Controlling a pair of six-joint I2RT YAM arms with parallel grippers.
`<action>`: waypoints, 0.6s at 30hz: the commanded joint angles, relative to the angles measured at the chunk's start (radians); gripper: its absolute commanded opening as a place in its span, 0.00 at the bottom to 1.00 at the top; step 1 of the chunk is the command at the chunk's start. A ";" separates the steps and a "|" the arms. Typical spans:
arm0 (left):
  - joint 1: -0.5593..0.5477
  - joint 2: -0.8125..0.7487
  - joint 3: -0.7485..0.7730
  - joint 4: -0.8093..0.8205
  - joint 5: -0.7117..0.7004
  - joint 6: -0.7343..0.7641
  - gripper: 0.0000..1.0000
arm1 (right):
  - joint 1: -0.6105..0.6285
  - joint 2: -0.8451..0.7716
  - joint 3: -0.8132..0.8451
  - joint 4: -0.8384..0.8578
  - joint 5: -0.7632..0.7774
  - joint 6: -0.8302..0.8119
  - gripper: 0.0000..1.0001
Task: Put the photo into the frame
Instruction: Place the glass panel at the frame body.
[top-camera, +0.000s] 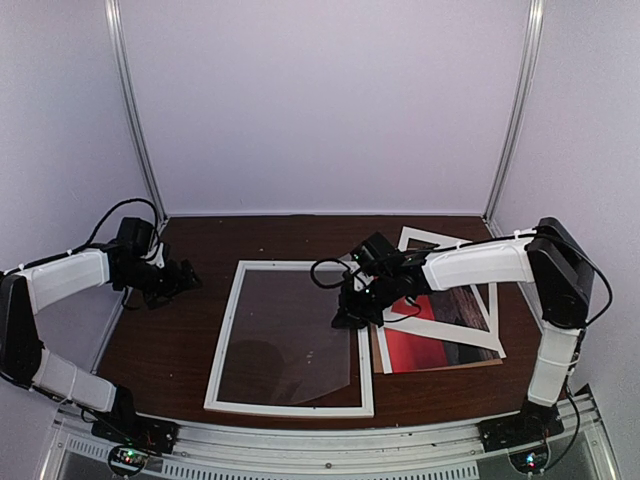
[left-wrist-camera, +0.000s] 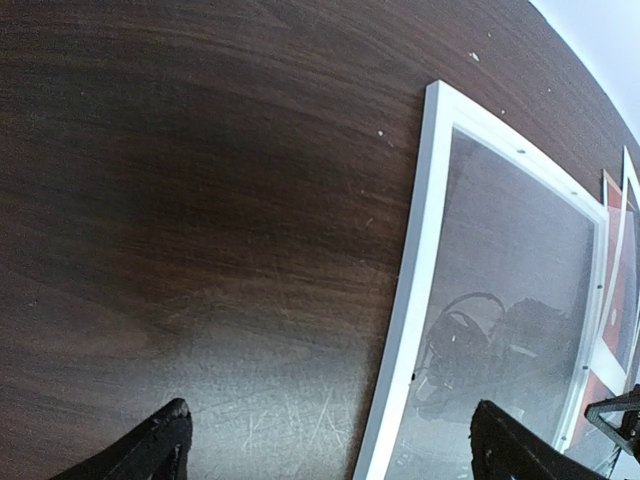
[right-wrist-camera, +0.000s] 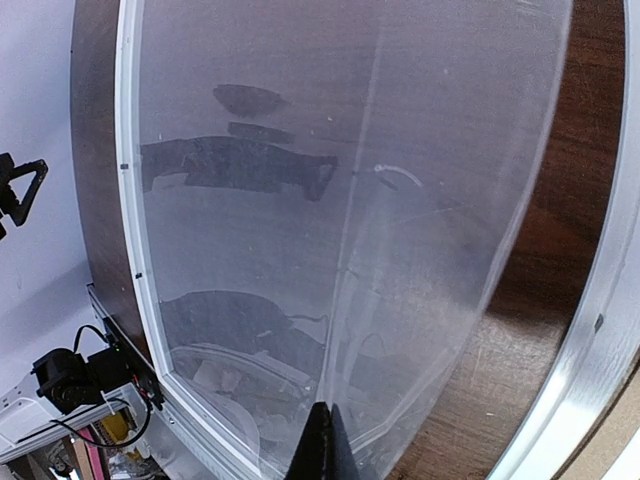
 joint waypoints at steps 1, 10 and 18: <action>0.008 0.003 -0.015 0.033 0.008 0.002 0.98 | 0.005 0.021 0.034 -0.022 -0.045 -0.036 0.00; 0.007 0.007 -0.021 0.039 0.013 0.000 0.98 | 0.005 0.035 0.070 -0.070 -0.046 -0.080 0.00; 0.005 0.010 -0.019 0.041 0.015 -0.001 0.98 | 0.005 0.051 0.081 -0.084 -0.050 -0.094 0.01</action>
